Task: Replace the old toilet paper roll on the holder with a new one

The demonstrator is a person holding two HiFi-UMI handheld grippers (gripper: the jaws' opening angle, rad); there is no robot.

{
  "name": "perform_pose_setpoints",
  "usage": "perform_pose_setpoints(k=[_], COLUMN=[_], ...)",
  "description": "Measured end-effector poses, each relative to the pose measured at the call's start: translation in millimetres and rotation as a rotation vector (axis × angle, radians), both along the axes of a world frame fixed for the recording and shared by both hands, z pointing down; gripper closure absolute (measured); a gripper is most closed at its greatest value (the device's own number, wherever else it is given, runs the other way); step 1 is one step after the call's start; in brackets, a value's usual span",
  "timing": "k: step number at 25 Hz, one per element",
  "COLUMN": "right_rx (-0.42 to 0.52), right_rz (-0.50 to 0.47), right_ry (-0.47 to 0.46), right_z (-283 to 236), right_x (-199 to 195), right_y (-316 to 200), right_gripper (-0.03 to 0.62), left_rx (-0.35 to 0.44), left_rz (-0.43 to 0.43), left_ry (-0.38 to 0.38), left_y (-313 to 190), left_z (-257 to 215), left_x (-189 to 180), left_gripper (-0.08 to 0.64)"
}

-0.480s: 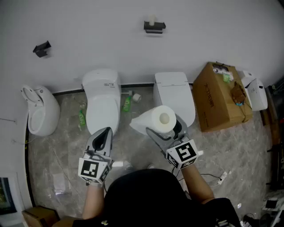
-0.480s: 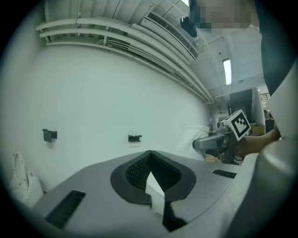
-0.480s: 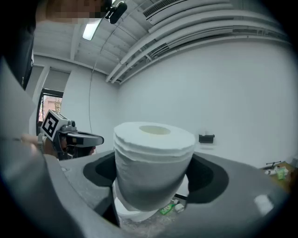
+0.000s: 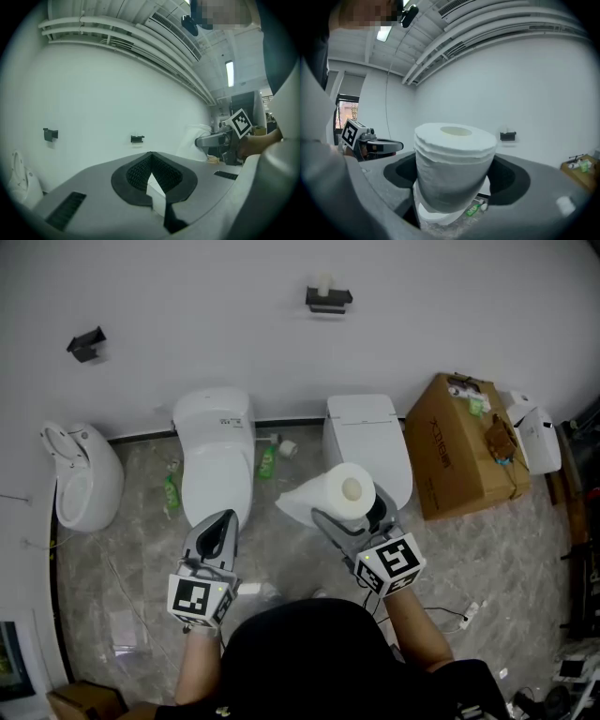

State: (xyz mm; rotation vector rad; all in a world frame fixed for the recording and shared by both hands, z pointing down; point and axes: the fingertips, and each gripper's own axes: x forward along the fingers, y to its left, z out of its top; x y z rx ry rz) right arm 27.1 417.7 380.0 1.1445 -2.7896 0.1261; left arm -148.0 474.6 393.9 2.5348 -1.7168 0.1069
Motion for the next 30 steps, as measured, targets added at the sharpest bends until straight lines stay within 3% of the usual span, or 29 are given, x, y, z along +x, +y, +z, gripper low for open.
perform_pose_setpoints(k=[9,15,22,30], right_rx=[0.006,-0.001,-0.010,-0.044], right_rz=[0.068,0.125,0.142,0.116], right_ry=[0.041,0.065,0.062,0.058], right_z=[4.2,8.8,18.2,29.7], right_x=[-33.5,-37.6,-34.4,-10.8], right_y=[-22.7,-51.0,-106.5,-212.6], right_gripper=[0.156,0.156,0.156,0.156], left_rx=[-0.018,-0.036,-0.058,-0.083], left_rz=[0.040,0.063,0.066,0.041], left_ry=[0.027,0.029,0.026,0.001], left_y=[-20.9,-48.1,-102.3,-202.8], left_z=[14.3,24.5,36.9,43.5], left_x=[-58.8,-79.2,-80.4,-55.5], left_gripper=[0.547,0.546,0.546,0.546])
